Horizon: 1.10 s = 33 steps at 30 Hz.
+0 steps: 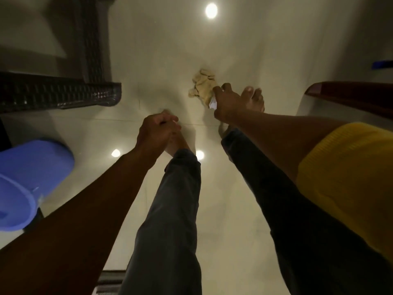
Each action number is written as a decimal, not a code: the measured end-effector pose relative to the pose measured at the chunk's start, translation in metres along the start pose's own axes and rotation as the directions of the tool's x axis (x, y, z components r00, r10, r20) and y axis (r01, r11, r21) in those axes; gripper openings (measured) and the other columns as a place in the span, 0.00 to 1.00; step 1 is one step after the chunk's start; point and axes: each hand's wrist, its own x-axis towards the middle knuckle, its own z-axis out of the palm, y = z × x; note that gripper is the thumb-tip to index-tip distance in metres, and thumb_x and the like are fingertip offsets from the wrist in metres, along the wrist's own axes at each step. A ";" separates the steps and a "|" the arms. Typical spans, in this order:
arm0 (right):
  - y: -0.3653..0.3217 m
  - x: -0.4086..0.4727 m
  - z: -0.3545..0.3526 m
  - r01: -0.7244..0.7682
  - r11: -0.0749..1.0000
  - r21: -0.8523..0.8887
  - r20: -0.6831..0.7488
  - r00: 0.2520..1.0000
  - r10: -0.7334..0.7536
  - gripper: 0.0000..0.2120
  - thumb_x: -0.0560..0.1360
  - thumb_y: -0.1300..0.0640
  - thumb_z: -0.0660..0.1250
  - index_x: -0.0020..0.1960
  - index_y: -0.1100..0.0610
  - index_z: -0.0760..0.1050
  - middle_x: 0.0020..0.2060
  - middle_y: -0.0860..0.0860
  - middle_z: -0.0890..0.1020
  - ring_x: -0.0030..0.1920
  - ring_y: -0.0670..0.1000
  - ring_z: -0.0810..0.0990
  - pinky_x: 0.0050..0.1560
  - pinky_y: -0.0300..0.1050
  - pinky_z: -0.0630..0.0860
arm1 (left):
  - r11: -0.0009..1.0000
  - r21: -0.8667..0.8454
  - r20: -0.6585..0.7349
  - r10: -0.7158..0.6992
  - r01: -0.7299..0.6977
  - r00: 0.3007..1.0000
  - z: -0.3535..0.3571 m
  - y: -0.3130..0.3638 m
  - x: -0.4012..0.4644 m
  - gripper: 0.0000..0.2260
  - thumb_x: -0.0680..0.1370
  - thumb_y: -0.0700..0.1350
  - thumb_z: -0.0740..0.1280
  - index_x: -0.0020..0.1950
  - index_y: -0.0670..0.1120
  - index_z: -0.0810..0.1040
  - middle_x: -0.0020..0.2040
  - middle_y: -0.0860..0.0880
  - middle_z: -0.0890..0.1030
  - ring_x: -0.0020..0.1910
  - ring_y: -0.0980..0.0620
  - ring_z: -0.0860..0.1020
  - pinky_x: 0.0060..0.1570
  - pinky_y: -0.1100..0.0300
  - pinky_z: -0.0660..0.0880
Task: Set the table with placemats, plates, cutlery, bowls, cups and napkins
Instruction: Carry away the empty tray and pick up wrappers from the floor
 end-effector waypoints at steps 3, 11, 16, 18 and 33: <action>-0.016 -0.013 -0.025 0.160 0.983 -0.094 0.067 0.986 -0.154 0.26 0.85 0.59 0.62 0.79 0.61 0.56 0.75 0.62 0.62 0.72 0.67 0.70 0.63 0.50 0.67 | 1.000 0.013 0.009 -0.011 0.011 1.000 -0.001 -0.002 0.016 0.08 0.84 0.43 0.67 0.50 0.55 0.80 0.53 0.47 0.85 0.55 0.45 0.84 0.61 0.43 0.81; 0.001 0.026 -0.011 0.159 0.980 -0.117 0.030 0.987 -0.157 0.20 0.80 0.55 0.62 0.71 0.55 0.73 0.69 0.64 0.73 0.70 0.70 0.70 0.68 0.67 0.67 | 0.997 -0.032 0.031 -0.067 0.068 0.997 0.004 0.011 0.021 0.04 0.84 0.43 0.66 0.53 0.50 0.81 0.46 0.51 0.85 0.54 0.47 0.84 0.61 0.47 0.81; 0.014 0.014 -0.033 0.263 0.960 0.092 0.066 0.961 -0.270 0.10 0.78 0.58 0.72 0.58 0.56 0.81 0.56 0.52 0.82 0.61 0.57 0.80 0.55 0.49 0.69 | 0.991 -0.070 0.053 -0.109 0.113 0.993 0.009 0.025 0.007 0.03 0.83 0.45 0.68 0.54 0.50 0.82 0.51 0.48 0.86 0.54 0.46 0.85 0.63 0.45 0.81; 0.020 0.005 -0.042 0.320 0.920 0.226 0.075 0.936 -0.344 0.07 0.74 0.56 0.77 0.50 0.54 0.81 0.49 0.49 0.82 0.55 0.56 0.82 0.53 0.47 0.72 | 0.986 -0.100 0.051 -0.131 0.135 0.990 0.011 0.031 0.001 0.02 0.82 0.47 0.70 0.52 0.50 0.81 0.53 0.47 0.86 0.55 0.45 0.84 0.63 0.45 0.81; -0.013 -0.036 -0.057 0.256 0.602 0.756 0.220 0.768 -0.602 0.12 0.75 0.62 0.76 0.58 0.55 0.83 0.47 0.57 0.86 0.40 0.45 0.82 0.33 0.42 0.72 | 0.924 -0.243 0.392 -0.185 0.295 0.901 -0.006 0.042 0.001 0.10 0.85 0.43 0.64 0.61 0.40 0.80 0.48 0.43 0.87 0.48 0.48 0.87 0.58 0.48 0.82</action>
